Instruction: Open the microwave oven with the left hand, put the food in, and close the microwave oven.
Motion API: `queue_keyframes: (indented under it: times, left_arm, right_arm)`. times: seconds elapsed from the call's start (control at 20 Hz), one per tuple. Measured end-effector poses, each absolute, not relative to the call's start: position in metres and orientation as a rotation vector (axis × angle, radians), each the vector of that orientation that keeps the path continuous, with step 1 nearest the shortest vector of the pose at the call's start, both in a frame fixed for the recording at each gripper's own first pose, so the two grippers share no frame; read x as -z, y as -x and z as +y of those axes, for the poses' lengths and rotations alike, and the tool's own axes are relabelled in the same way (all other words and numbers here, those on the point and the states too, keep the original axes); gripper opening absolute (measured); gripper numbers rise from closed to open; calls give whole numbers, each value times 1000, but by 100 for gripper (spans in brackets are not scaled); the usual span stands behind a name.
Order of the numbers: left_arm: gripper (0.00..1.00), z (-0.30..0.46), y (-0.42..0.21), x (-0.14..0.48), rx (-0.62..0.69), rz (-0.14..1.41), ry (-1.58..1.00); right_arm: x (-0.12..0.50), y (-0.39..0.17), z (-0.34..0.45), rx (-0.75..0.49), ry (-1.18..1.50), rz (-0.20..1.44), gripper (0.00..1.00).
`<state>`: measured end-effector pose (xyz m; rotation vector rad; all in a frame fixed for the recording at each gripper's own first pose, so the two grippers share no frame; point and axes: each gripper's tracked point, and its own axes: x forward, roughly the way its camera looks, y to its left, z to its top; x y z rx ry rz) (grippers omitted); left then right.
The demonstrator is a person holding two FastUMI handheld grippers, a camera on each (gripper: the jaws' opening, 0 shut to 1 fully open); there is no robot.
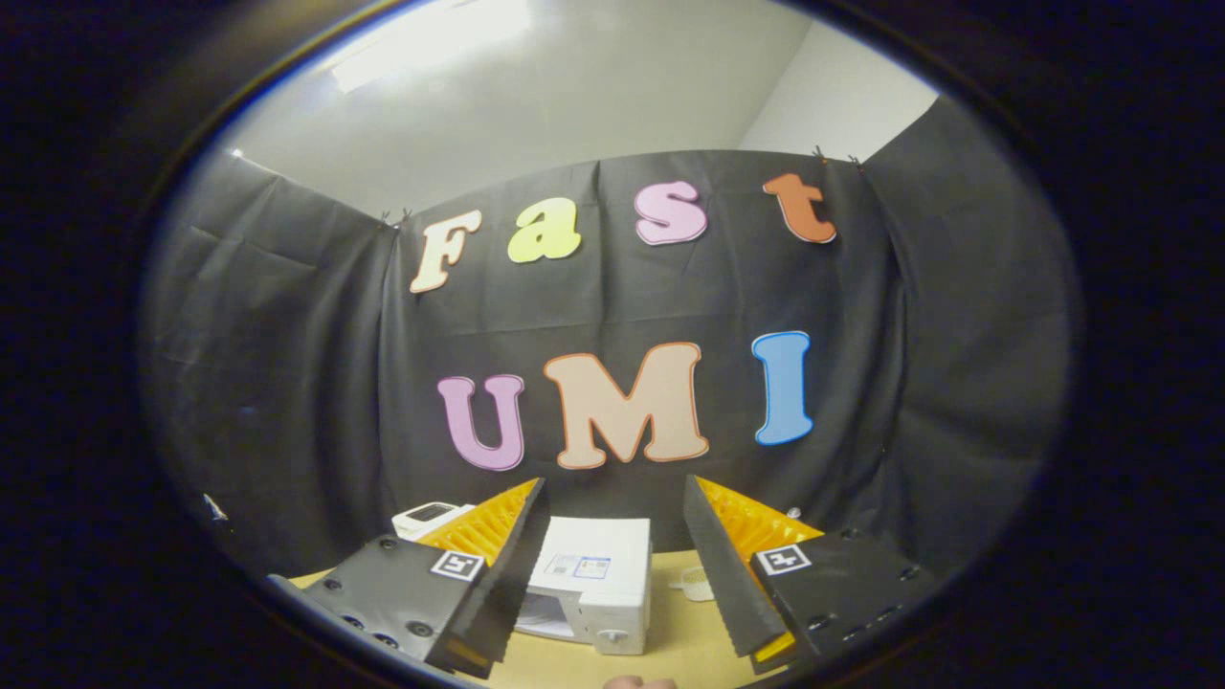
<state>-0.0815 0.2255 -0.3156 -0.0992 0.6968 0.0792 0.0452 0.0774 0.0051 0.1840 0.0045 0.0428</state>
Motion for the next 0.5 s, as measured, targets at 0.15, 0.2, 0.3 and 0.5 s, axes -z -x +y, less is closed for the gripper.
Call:
queue_keyframes:
  times: [0.15,0.2,0.3,0.5]
  left_arm:
    - [1,196,74,312,-61,688,106]
    - [1,186,69,310,-61,678,104]
    - [1,169,61,311,-69,666,73]
    - [1,125,45,309,-43,630,63]
  right_arm:
    - [-10,-43,56,-59,-162,-13,87]
    - [-8,-44,49,-63,-154,-10,87]
    - [-3,-46,37,-68,-149,-5,81]
    - [-7,-48,8,-78,-135,-19,81]
